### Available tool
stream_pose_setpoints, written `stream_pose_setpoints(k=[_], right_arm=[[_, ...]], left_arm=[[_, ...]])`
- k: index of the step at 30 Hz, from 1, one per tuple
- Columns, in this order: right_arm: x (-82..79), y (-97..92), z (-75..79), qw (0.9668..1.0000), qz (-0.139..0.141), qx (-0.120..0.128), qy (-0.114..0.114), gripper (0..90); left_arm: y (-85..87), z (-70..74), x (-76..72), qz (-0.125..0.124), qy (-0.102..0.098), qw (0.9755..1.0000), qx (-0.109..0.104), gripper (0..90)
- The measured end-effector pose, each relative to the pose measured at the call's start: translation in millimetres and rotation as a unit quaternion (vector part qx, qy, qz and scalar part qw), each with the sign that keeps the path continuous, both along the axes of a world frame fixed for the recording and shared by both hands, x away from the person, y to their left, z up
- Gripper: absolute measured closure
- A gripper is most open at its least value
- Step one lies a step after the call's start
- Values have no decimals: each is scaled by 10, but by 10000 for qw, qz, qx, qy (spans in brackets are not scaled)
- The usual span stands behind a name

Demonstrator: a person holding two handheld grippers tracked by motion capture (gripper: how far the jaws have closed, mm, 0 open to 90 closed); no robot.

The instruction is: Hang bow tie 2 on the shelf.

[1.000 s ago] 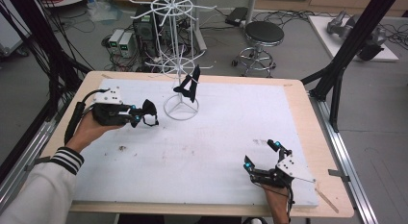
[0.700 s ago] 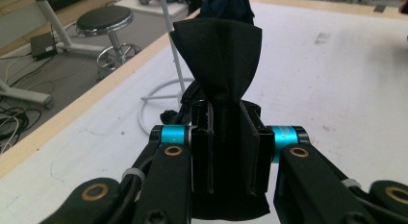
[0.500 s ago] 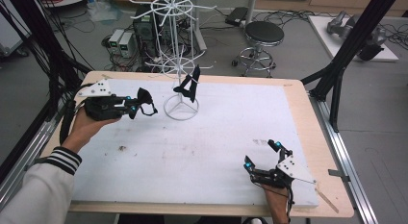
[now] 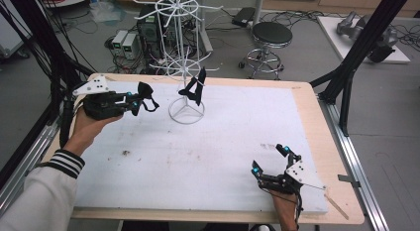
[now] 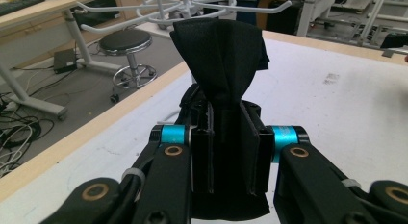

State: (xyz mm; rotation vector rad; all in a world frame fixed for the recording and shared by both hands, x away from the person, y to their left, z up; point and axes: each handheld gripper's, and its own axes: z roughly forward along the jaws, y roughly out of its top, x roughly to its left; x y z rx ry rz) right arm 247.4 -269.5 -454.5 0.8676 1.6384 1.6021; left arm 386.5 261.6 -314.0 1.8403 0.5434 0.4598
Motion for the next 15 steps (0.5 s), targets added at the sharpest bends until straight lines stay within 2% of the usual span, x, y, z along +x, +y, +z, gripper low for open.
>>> stream_pose_setpoints(k=[11,15], right_arm=[[-1,-4,-3,10000,-4,8,-19,10],[-4,-4,-3,10000,-11,23,4,10]], left_arm=[[46,142,41,123,-28,9997,-232,764],[31,201,56,149,-41,9996,-249,764]])
